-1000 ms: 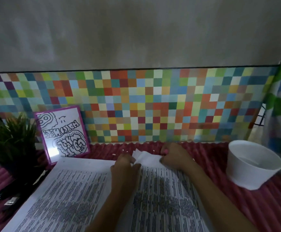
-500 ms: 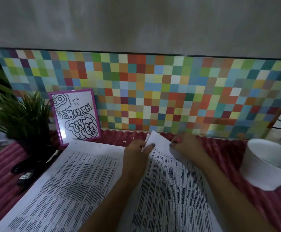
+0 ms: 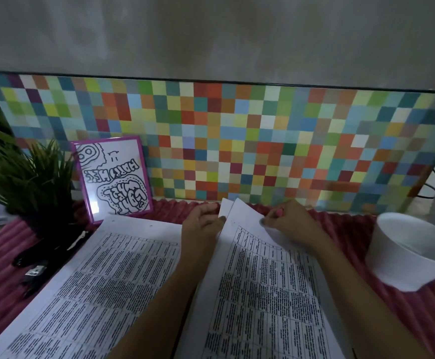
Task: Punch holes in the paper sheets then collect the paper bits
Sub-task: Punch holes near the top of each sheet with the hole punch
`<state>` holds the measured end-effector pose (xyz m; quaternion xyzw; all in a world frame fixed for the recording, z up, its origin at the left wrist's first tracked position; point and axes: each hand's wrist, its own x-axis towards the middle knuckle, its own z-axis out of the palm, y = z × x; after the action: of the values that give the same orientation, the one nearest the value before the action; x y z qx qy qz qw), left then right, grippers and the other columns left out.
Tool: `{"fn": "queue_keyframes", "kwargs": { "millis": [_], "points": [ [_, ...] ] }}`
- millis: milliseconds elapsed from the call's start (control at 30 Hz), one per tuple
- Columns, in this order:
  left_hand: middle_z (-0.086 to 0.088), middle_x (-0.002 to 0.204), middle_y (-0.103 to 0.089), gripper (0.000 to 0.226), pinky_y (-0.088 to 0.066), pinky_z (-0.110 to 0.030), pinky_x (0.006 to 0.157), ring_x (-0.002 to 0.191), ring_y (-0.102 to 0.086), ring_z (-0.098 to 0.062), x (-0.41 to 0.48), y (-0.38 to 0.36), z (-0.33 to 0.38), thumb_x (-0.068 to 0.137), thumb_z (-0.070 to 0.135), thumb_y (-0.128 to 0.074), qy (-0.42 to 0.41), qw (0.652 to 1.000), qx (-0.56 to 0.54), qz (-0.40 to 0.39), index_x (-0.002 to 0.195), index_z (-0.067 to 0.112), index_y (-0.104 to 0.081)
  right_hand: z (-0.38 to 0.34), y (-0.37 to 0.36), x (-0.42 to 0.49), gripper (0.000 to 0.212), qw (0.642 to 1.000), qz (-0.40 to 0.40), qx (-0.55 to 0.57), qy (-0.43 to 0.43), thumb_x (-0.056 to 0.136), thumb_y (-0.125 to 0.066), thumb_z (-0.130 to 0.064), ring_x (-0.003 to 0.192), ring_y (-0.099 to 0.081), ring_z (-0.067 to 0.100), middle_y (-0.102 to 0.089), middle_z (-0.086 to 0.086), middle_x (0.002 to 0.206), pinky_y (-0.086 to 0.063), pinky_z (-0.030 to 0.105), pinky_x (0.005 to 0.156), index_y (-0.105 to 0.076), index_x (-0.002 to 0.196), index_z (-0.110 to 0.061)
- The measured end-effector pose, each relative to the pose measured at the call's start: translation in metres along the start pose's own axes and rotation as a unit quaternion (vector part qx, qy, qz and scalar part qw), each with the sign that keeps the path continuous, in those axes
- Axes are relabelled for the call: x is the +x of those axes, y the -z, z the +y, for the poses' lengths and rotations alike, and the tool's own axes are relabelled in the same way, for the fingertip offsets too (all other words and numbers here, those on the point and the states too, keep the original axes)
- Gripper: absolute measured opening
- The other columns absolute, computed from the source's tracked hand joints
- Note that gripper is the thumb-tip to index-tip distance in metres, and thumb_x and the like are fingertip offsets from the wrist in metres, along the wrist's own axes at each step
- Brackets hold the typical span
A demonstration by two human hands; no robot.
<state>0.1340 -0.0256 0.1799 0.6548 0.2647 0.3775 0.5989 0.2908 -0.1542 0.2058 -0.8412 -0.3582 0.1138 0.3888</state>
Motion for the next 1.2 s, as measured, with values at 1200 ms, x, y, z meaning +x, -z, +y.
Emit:
{"fn": "queue_keyframes", "kwargs": {
  "millis": [1200],
  "points": [
    [-0.019, 0.091, -0.067, 0.025, -0.048, -0.039, 0.069, 0.082, -0.063, -0.035, -0.008, -0.010, -0.009, 0.099, 0.027, -0.042, -0.194, 0.973, 0.101, -0.070, 0.111, 0.012, -0.058, -0.053, -0.001, -0.012, 0.040, 0.991, 0.065, -0.097, 0.065, 0.081, -0.071, -0.008, 0.063, -0.044, 0.018, -0.045, 0.000, 0.061, -0.032, 0.024, 0.055, -0.049, 0.048, -0.012]
  ]
}}
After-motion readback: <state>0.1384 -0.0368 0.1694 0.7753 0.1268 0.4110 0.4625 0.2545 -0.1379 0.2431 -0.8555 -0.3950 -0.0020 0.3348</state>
